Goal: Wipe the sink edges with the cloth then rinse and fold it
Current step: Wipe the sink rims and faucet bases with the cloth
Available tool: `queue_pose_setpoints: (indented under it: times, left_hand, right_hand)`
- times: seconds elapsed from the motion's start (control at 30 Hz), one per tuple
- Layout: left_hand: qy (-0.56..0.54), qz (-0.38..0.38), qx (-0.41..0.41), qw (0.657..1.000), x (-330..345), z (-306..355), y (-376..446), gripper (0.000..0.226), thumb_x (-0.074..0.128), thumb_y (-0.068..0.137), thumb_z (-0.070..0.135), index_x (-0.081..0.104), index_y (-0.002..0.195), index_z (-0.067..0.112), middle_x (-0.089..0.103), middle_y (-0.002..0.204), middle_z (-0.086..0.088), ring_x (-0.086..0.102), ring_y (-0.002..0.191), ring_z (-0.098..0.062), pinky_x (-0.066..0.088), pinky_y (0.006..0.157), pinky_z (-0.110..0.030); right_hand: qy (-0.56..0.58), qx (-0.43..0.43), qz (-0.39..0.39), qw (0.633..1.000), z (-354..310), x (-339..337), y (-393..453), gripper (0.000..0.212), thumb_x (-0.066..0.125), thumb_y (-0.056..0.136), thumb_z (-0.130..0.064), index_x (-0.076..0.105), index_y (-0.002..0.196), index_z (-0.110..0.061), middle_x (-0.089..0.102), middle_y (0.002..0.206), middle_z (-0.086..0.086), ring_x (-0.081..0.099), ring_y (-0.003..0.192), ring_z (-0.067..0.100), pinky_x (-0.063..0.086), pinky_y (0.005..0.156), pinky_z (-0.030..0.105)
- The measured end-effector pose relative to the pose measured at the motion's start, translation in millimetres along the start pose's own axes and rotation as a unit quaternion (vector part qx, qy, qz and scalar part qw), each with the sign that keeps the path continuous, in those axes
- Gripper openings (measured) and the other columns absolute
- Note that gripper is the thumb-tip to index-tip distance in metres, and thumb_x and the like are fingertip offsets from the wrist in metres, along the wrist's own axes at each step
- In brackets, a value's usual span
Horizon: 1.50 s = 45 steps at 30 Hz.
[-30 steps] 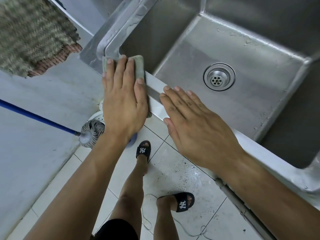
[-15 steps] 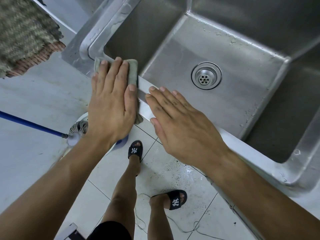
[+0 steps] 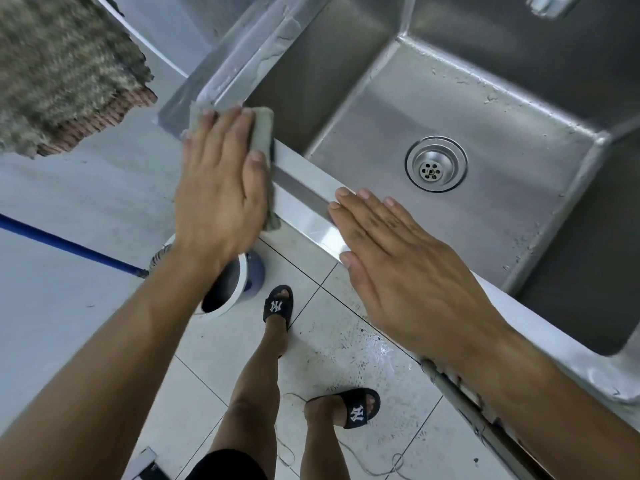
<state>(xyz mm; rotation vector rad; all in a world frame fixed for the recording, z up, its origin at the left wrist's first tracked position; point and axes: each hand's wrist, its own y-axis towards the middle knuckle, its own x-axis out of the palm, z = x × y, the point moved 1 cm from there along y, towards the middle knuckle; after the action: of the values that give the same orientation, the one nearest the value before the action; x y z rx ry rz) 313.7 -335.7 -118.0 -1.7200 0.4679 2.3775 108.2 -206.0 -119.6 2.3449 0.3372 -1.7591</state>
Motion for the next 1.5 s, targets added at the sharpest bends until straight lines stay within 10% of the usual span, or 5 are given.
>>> queue_pose_setpoints:
  times: [0.27,0.43,0.93,1.1,1.5]
  left_hand:
    - [-0.004,-0.023,0.089,0.996,5,2,-17,0.053,0.029,0.109,0.028,0.039,0.157,0.007,0.038,0.163,-0.010,0.022,0.157,-0.027,0.018,0.126,-0.053]
    - [-0.036,0.028,-0.002,0.999,3,-14,4,0.052,0.030,0.109,0.029,0.042,0.156,0.010,0.041,0.162,-0.007,0.022,0.156,-0.026,0.014,0.127,-0.051]
    - [-0.006,-0.041,0.194,0.980,-10,-78,37,0.053,0.031,0.106,0.027,0.045,0.153,0.007,0.043,0.160,-0.008,0.026,0.156,-0.029,0.025,0.123,-0.055]
    - [-0.006,-0.041,0.110,0.993,-11,-60,38,0.055,0.030,0.106,0.029,0.039,0.157,0.009,0.033,0.166,-0.008,0.016,0.158,-0.027,0.015,0.127,-0.052]
    - [0.028,-0.194,0.324,0.926,-27,-109,105,0.059,0.024,0.109,0.033,0.024,0.162,0.009,0.020,0.171,-0.006,0.004,0.160,-0.028,0.012,0.128,-0.054]
  right_hand:
    - [0.009,0.006,0.009,1.000,0,-1,0,0.054,0.023,0.112,-0.032,0.033,0.159,-0.007,0.028,0.168,0.008,0.023,0.157,0.019,0.029,0.126,0.044]
    - [0.012,0.031,-0.014,0.999,-5,-3,4,0.056,0.022,0.111,-0.034,0.028,0.161,-0.009,0.022,0.170,0.007,0.017,0.158,0.017,0.025,0.127,0.044]
    - [0.005,0.059,-0.009,0.998,-45,12,102,0.057,0.021,0.111,-0.034,0.024,0.162,-0.007,0.018,0.171,0.010,0.012,0.160,0.020,0.016,0.130,0.043]
    - [-0.003,0.058,-0.015,0.998,-46,11,103,0.057,0.019,0.112,-0.034,0.024,0.162,-0.007,0.017,0.171,0.010,0.012,0.160,0.021,0.018,0.129,0.044]
    - [0.009,0.065,-0.009,0.998,-46,13,102,0.058,0.017,0.112,-0.036,0.025,0.162,-0.008,0.020,0.170,0.008,0.014,0.159,0.019,0.021,0.128,0.046]
